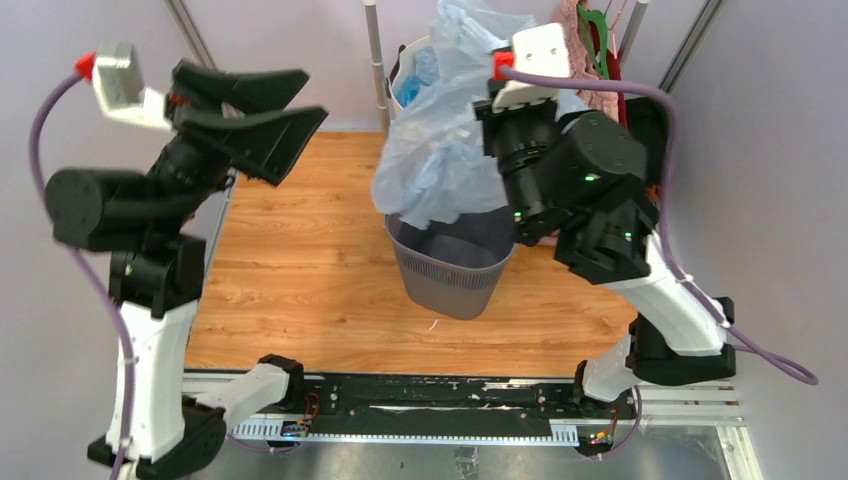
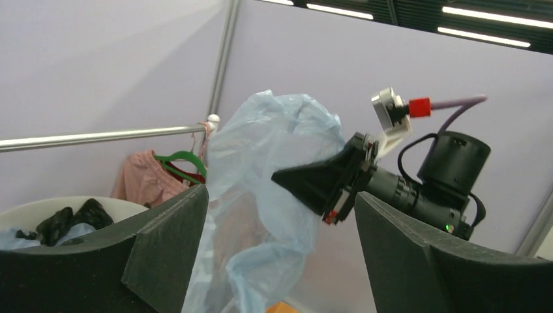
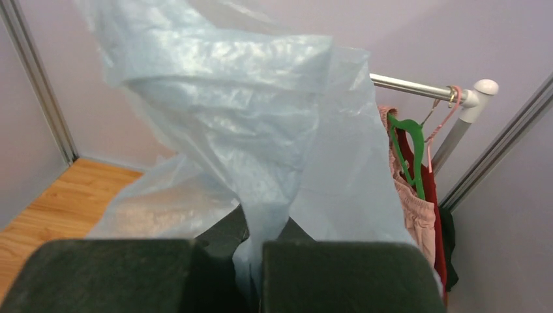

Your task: Put the trash bags into the trash bin

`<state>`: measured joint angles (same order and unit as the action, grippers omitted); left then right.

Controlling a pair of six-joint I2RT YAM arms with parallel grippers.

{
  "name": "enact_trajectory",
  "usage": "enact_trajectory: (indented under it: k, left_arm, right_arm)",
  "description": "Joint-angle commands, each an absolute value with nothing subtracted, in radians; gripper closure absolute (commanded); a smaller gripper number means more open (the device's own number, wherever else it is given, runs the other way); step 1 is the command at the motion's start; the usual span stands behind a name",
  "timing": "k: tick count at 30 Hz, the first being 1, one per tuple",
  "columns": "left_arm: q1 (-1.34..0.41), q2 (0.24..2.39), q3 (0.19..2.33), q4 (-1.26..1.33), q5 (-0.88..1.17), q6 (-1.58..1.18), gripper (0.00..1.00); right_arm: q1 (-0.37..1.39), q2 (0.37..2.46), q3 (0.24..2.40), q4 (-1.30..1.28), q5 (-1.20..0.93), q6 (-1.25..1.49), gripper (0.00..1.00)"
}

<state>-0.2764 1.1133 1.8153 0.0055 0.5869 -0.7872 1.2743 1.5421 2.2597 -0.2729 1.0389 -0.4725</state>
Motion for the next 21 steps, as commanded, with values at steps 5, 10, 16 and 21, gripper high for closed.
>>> enact_trajectory:
  k: [5, 10, 16, 21]
  left_arm:
    - [-0.27, 0.86, 1.513, -0.102, 0.526, -0.721, 0.33]
    - [-0.271, 0.783, 1.204, 0.131, 0.622, -0.93, 0.62]
    - [-0.275, 0.753, 1.003, 0.215, 0.66, -1.032, 0.58]
    - [-0.275, 0.745, 0.962, 0.216, 0.679, -1.075, 0.5]
  right_arm:
    - [1.279, 1.464, 2.25, -0.173, 1.008, -0.491, 1.0]
    - [1.279, 1.456, 2.231, -0.099, 0.994, -0.494, 1.0]
    - [1.279, 1.463, 2.233, -0.011, 0.972, -0.511, 1.0]
    - [1.278, 1.473, 2.235, 0.105, 0.95, -0.532, 1.0]
